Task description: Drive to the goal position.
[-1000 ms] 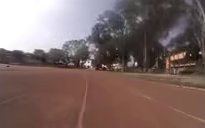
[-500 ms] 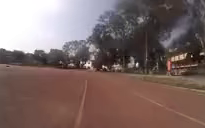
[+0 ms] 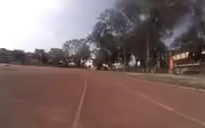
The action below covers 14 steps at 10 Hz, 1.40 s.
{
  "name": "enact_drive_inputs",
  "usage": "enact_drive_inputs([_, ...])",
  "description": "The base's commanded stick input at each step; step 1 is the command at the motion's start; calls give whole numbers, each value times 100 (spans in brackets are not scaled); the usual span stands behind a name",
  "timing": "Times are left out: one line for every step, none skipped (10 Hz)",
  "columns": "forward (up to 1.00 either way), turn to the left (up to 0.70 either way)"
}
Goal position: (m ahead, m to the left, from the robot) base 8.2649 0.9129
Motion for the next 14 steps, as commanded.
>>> enact_drive_inputs([70, 0])
enact_drive_inputs([70, 0])
enact_drive_inputs([70, 0])
enact_drive_inputs([70, 0])
enact_drive_inputs([70, 0])
enact_drive_inputs([70, 0])
enact_drive_inputs([70, 0])
enact_drive_inputs([70, 0])
enact_drive_inputs([70, 0])
enact_drive_inputs([70, 0])
enact_drive_inputs([70, 0])
enact_drive_inputs([70, 0])
enact_drive_inputs([70, 0])
enact_drive_inputs([70, 0])
